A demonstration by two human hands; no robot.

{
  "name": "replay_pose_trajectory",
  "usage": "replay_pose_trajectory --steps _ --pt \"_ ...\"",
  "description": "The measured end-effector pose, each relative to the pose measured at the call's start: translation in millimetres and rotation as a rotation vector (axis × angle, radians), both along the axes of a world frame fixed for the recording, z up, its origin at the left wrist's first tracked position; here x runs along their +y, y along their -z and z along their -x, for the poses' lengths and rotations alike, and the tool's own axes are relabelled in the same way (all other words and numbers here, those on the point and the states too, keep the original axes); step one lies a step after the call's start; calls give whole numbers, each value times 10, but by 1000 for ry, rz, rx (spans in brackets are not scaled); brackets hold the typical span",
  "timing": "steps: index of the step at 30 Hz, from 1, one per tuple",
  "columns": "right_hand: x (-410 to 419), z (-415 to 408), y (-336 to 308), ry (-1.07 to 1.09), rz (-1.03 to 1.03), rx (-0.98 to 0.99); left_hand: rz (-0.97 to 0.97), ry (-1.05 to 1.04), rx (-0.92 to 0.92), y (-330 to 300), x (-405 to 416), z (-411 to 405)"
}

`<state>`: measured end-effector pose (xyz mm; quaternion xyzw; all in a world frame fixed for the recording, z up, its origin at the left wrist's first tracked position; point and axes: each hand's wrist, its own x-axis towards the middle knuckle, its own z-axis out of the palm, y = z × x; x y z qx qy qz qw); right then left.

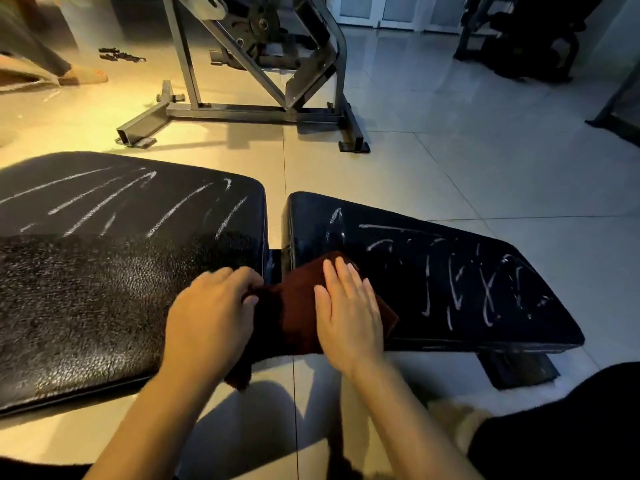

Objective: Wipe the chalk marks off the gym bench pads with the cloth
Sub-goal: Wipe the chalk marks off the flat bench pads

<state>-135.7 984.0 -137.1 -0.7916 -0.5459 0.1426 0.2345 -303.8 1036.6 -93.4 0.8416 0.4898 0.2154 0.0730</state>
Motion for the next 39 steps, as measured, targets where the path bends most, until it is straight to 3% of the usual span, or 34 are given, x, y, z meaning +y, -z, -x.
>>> replay_pose_trajectory --steps 7,12,20,27,34,39 --pt "-84 -91 46 1 173 -66 -98 -13 -86 161 119 -130" --pt "377 -379 64 78 157 -12 -68 -38 -151 168 286 -271" --pt "-305 -207 -9 55 316 -46 -65 -8 -71 204 298 -330" --pt "315 -509 27 61 266 -48 -99 17 -17 211 275 -323" --pt "30 -59 -14 -231 112 -63 -143 28 31 204 267 -313" --pt "-84 -421 94 13 206 -50 -155 92 46 197 264 -336"
